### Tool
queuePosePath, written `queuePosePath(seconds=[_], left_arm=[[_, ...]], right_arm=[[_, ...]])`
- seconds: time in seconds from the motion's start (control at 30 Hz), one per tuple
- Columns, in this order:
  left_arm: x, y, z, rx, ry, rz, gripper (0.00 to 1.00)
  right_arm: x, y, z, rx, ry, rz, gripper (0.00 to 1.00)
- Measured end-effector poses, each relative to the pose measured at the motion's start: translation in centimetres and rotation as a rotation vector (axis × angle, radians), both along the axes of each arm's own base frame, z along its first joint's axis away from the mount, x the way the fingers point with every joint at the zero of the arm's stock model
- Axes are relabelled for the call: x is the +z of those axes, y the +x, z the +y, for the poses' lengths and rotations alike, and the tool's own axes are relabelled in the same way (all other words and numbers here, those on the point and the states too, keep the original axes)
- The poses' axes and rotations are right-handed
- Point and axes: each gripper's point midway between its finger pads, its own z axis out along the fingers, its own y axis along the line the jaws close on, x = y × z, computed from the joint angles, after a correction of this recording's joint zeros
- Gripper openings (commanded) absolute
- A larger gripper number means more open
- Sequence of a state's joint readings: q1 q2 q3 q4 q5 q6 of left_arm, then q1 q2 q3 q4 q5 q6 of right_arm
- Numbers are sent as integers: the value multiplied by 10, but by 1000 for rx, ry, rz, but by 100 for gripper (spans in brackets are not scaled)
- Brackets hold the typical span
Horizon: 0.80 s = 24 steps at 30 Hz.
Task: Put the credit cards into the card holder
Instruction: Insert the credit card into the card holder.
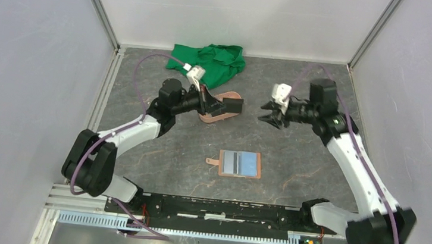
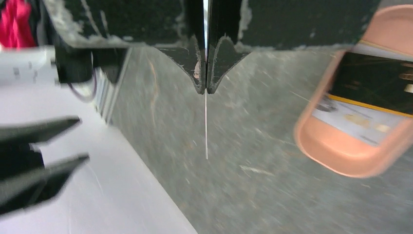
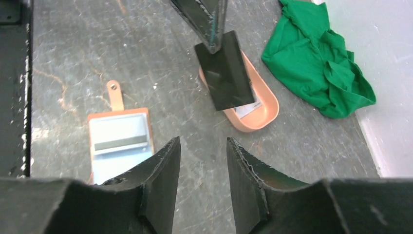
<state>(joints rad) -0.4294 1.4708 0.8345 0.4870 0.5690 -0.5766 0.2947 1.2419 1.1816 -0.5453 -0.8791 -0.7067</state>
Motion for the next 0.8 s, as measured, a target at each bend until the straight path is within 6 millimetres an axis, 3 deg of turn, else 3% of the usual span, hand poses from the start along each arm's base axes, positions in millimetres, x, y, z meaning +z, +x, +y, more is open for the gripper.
queuePosePath(seconds=[0.13, 0.23, 0.4, 0.6, 0.8], left_arm=[[0, -71, -29, -192, 70, -55, 2], [-1, -111, -44, -328, 132, -72, 2], [-17, -123, -43, -380, 282, -24, 2], [-43, -144, -40, -401, 431, -2, 2], [-57, -159, -54, -436, 509, -30, 2]], right_arm=[[-9, -40, -21, 12, 39, -34, 48], [-30, -54, -26, 26, 64, 8, 50], [-74, -66, -26, 63, 86, 149, 50], [-87, -70, -16, 126, 132, 250, 50], [-95, -77, 1, 171, 156, 301, 50]])
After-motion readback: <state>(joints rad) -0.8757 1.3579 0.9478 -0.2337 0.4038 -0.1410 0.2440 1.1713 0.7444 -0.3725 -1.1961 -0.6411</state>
